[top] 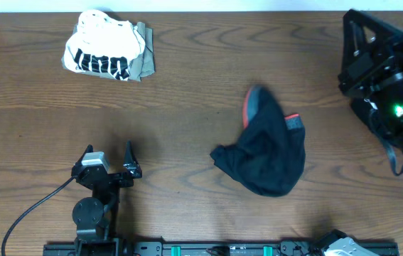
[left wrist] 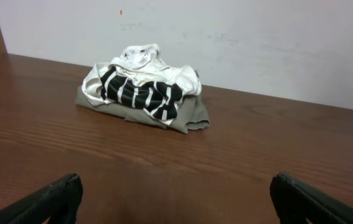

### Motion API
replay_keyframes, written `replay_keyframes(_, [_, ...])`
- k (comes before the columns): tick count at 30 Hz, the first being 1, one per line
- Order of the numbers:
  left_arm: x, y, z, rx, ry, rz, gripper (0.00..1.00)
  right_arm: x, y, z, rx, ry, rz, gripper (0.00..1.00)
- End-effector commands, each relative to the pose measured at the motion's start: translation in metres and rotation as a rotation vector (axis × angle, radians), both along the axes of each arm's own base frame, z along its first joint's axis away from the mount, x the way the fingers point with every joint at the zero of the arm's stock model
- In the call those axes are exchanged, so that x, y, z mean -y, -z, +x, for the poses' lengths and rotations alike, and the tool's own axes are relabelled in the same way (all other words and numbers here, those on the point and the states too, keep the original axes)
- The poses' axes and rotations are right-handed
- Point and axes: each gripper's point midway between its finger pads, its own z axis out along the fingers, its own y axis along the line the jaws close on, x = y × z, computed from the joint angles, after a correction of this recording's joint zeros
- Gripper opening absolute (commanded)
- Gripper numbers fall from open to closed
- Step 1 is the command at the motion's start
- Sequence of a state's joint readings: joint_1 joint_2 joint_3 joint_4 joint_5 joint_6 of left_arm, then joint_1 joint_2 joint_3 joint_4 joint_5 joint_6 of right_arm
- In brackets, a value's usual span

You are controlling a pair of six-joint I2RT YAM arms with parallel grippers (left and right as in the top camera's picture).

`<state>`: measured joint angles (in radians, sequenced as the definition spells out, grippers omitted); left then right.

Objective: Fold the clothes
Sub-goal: 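Lift the waistband up and toward the far edge with right gripper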

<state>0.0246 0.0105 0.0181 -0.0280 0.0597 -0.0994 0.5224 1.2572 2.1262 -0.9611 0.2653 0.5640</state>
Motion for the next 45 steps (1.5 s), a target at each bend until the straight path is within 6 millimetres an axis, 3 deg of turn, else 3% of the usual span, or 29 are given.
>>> replay_keyframes(1, [-0.001,0.015,-0.001,-0.046,-0.003,0.012,0.98,0.002,-0.001,-0.002,0.001,0.008,-0.036,0.15])
replay_keyframes(4, [-0.001,0.015,-0.001,-0.046,-0.003,0.012,0.98,0.008,0.022,-0.002,-0.082,0.041,-0.09,0.24])
replay_keyframes(12, [-0.001,0.015,-0.001,-0.046,-0.002,0.012,0.98,0.028,0.125,0.001,-0.474,0.132,-0.37,0.77])
replay_keyframes(18, [-0.001,0.015,-0.001,-0.046,-0.002,0.012,0.98,0.02,0.181,0.018,-0.689,0.126,-0.51,0.98])
replay_keyframes(23, [-0.001,0.015,-0.001,-0.046,-0.002,0.012,0.98,0.002,0.213,0.049,-0.766,0.115,-0.575,0.99])
replay_keyframes(27, [-0.001,0.015,-0.001,-0.046,-0.002,0.012,0.98,-0.011,0.249,0.081,-0.835,0.093,-0.662,0.99])
replay_keyframes(34, [-0.001,0.015,-0.001,-0.046,-0.003,0.012,0.98,-0.016,0.334,0.123,-1.045,0.08,-0.716,0.99])
replay_keyframes(39, [-0.001,0.015,-0.001,-0.046,-0.002,0.012,0.98,-0.032,0.397,0.146,-1.147,-0.089,-0.731,0.99])
replay_keyframes(45, [0.001,0.015,-0.001,-0.046,0.01,0.009,0.98,-0.036,0.455,0.168,-1.204,-0.147,-0.771,0.94])
